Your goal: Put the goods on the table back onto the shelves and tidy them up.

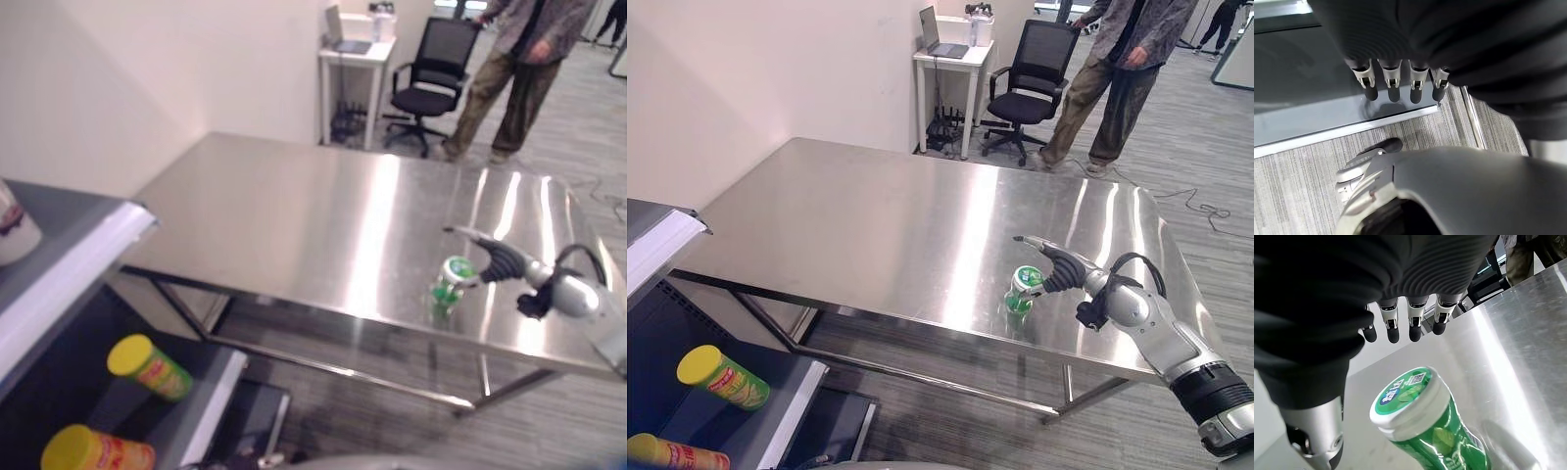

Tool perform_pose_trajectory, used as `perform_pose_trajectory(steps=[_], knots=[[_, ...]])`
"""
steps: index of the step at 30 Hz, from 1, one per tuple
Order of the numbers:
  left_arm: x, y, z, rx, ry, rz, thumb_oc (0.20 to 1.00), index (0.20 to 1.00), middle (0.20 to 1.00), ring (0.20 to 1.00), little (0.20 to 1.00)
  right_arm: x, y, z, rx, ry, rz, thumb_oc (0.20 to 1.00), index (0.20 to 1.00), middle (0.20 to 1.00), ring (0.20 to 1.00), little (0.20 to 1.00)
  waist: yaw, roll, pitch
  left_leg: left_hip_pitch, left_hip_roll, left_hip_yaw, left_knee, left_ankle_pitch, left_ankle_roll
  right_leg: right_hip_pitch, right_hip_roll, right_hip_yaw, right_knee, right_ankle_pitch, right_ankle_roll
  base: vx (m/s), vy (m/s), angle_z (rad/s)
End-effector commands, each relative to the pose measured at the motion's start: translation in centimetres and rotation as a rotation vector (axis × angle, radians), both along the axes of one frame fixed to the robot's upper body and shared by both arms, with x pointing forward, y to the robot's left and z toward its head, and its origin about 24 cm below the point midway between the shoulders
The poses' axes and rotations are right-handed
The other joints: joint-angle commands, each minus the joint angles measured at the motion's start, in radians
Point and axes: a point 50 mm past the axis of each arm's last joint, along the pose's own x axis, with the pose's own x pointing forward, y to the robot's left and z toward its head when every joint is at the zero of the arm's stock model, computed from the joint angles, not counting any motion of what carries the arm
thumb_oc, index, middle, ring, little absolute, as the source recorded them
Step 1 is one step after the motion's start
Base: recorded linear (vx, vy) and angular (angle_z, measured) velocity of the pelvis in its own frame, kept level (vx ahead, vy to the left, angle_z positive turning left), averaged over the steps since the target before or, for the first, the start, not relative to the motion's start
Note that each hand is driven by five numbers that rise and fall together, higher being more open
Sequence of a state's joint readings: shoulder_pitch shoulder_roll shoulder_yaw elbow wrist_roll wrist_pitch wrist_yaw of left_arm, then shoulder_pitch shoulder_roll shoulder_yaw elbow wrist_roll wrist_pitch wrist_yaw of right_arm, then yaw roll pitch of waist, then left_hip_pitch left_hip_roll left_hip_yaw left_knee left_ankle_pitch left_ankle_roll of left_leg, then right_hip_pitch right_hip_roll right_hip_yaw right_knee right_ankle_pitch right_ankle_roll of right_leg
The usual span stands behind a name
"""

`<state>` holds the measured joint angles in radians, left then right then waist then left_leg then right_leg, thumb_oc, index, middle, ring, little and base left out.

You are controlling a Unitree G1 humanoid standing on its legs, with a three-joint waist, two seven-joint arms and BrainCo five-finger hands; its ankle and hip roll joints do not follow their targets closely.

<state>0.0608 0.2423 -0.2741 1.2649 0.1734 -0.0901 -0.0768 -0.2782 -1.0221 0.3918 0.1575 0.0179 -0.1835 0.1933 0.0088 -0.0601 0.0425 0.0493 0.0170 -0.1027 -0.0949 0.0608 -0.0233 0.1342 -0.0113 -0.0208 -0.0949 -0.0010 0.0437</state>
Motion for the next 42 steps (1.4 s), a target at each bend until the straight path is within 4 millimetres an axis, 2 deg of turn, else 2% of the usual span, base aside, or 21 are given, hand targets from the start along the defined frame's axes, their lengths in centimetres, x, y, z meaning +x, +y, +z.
perform_pose_trajectory(steps=[1, 13, 19, 40, 41, 42], knots=[[-1.1, -1.4, -0.6, -0.017, 0.08, -0.047, 1.0, 1.0, 1.0, 1.0, 1.0, 1.4, 0.7, 1.5, 0.019, -0.096, -0.001, 1.0, 1.0, 1.0, 1.0, 1.0, 0.057, -0.025, -0.022, 0.069, 0.012, -0.001, 0.008, -0.115, -0.006, -0.044, 0.003, 0.003, 0.008, 0.003, 0.024, 0.0, 0.0, 0.0], [-1.0, -1.7, -0.6, -0.027, 0.062, -0.036, 1.0, 1.0, 1.0, 1.0, 1.0, 1.8, 0.4, -0.1, 0.025, -0.046, -0.044, 1.0, 1.0, 1.0, 1.0, 1.0, 0.065, -0.026, -0.015, 0.065, 0.014, -0.012, 0.008, -0.113, -0.008, -0.041, 0.002, -0.012, 0.008, -0.002, 0.022, 0.01, -0.006, 0.06], [-0.9, -1.6, -0.5, -0.024, 0.061, -0.041, 1.0, 1.0, 1.0, 1.0, 1.0, 2.0, 1.0, -1.0, 0.034, -0.012, -0.035, 1.0, 1.0, 1.0, 1.0, 1.0, 0.067, -0.029, -0.013, 0.067, 0.016, -0.014, 0.008, -0.115, -0.01, -0.039, 0.004, -0.012, 0.008, -0.003, 0.021, 0.0, 0.0, 0.0], [-1.1, -0.7, -0.5, 0.012, 0.067, -0.016, 1.0, 1.0, 1.0, 1.0, 1.0, 1.3, 0.7, -3.3, -0.031, 0.032, -0.063, 1.0, 1.0, 1.0, 1.0, 1.0, 0.067, -0.041, -0.01, 0.072, 0.02, -0.015, 0.008, -0.122, -0.012, -0.033, 0.006, -0.014, 0.008, -0.008, 0.018, 0.0, 0.0, 0.0], [-1.1, -0.7, -0.5, 0.015, 0.068, -0.018, 1.0, 1.0, 1.0, 1.0, 1.0, 1.3, 0.8, -3.6, -0.032, 0.04, -0.062, 0.41, 0.41, 0.41, 0.41, 0.41, 0.068, -0.042, -0.011, 0.073, 0.021, -0.016, 0.008, -0.122, -0.012, -0.033, 0.006, -0.013, 0.008, -0.008, 0.018, 0.0, 0.0, 0.0], [-1.1, -0.7, -0.5, 0.015, 0.068, -0.018, 1.0, 1.0, 1.0, 1.0, 1.0, 1.3, 0.7, -3.6, -0.036, 0.041, -0.062, 0.2, 0.2, 0.2, 0.2, 0.2, 0.068, -0.042, -0.01, 0.073, 0.021, -0.016, 0.008, -0.122, -0.012, -0.033, 0.006, -0.013, 0.008, -0.008, 0.018, 0.0, 0.0, 0.0]])
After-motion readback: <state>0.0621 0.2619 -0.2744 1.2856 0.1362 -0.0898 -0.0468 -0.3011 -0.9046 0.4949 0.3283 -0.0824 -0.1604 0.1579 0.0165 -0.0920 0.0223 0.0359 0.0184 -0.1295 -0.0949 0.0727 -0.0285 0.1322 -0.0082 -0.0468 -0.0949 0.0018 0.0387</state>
